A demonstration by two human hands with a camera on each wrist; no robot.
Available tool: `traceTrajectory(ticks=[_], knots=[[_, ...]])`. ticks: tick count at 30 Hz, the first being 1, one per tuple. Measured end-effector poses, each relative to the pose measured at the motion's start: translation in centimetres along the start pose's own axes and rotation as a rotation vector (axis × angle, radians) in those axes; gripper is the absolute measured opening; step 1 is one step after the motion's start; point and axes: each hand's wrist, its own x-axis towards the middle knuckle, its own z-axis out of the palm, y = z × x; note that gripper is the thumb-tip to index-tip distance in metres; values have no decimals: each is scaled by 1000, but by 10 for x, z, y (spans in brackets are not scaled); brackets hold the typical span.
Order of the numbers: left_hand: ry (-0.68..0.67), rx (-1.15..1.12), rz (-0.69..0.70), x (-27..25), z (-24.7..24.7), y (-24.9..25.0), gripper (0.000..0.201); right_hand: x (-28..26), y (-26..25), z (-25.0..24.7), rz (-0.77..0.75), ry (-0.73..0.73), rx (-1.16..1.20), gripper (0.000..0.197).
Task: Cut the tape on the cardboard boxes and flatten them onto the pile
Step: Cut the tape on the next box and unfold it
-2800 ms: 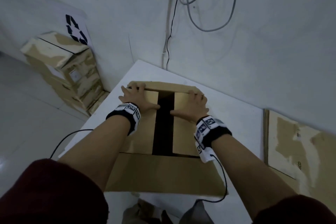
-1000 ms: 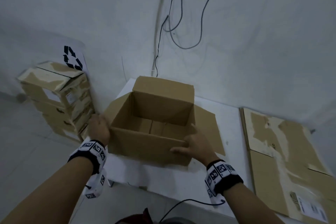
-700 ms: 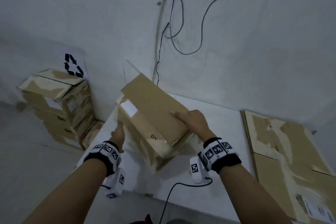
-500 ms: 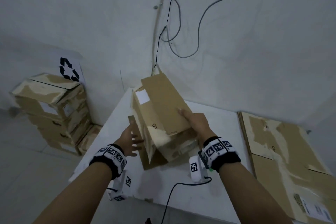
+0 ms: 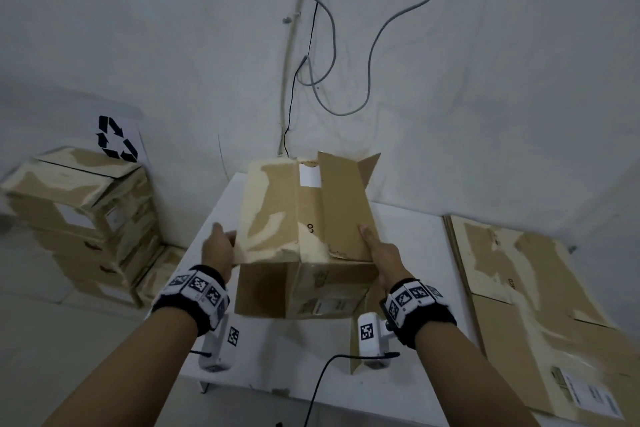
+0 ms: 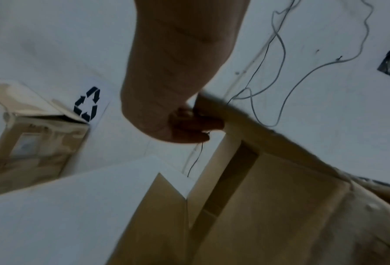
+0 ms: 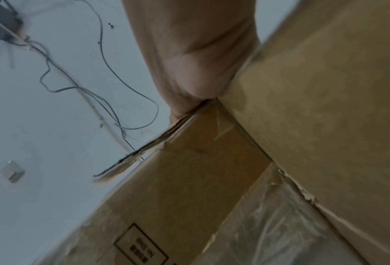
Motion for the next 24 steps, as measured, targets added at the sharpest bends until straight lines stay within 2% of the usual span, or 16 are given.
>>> traceTrajectory(ticks=[3, 6, 8, 10, 13, 16, 18, 21, 23, 24], knots=[[-135, -19, 181, -35, 20, 41, 52, -1, -1, 7, -84, 16, -31, 79], [-354, 262, 451, -65, 52, 53, 35, 7, 5, 9, -98, 38, -65, 83], [-405, 485, 555, -70, 79, 42, 44, 3, 3, 8, -101, 32, -74, 83], [-322, 735, 602, -75, 106, 30, 66, -2, 1, 8, -107, 32, -86, 80], [-188, 967, 536, -71, 129, 8, 107, -5, 6, 5, -133, 44, -119, 72], [-188, 909, 446, -65, 130, 1, 128, -13, 10, -1, -117, -34, -34, 82], [-233, 882, 450, -62, 129, 5, 132, -22, 8, -5, -149, -107, -45, 74], [-280, 942, 408, -54, 121, 7, 135, -22, 8, -6, -207, -95, -144, 72], [-290, 960, 412, -51, 113, 5, 123, -21, 9, -4, -218, -100, -126, 70], [-290, 896, 424, -47, 110, 4, 110, -20, 9, -5, -209, -106, -115, 68]])
